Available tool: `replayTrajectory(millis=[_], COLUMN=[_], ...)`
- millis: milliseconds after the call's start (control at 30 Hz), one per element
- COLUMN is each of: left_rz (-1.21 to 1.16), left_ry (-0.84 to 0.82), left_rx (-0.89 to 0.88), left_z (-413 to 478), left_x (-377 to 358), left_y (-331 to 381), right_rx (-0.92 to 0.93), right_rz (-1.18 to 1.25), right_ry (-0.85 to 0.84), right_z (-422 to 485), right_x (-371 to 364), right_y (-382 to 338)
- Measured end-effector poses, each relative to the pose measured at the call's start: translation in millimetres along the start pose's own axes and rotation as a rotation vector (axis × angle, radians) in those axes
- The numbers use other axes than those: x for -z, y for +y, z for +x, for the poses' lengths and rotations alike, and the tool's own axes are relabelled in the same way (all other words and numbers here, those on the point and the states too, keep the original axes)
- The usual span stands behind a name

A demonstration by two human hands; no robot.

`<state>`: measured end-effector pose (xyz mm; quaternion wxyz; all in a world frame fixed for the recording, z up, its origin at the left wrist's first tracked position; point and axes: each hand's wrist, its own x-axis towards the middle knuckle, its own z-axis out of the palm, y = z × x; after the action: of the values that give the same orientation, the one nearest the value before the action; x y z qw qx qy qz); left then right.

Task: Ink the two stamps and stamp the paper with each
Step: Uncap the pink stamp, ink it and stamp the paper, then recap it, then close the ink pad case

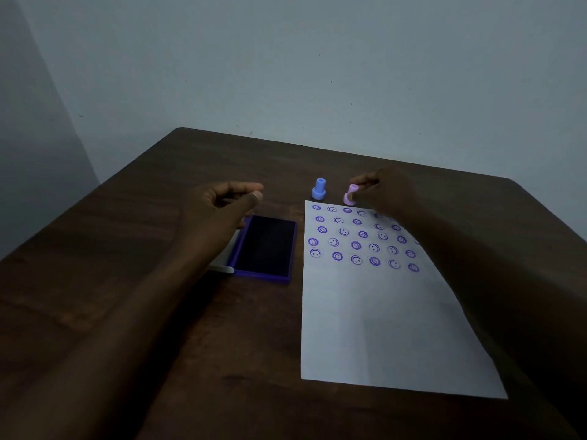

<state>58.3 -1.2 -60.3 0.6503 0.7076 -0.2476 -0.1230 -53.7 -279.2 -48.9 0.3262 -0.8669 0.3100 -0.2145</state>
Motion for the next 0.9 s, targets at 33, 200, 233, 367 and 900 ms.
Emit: replayTrajectory(millis=[33, 200, 233, 367, 900], left_rz=[0.000, -0.007, -0.004, 0.004, 0.068], left_ry=[-0.001, -0.013, -0.013, -0.012, 0.060], left_rx=[0.003, 0.012, 0.012, 0.007, 0.057], left_z=[0, 0, 0, -1, 4], left_x=[0, 0, 0, 0, 16], left_y=[0, 0, 1, 0, 3], right_rx=[0.013, 0.036, 0.036, 0.031, 0.195], right_rz=[-0.005, -0.043, -0.050, -0.036, -0.204], right_ry=[0.008, 0.021, 0.019, 0.025, -0.344], right_z=[0, 1, 1, 0, -116], right_x=[0, -2, -2, -3, -26], right_y=[0, 2, 3, 2, -83])
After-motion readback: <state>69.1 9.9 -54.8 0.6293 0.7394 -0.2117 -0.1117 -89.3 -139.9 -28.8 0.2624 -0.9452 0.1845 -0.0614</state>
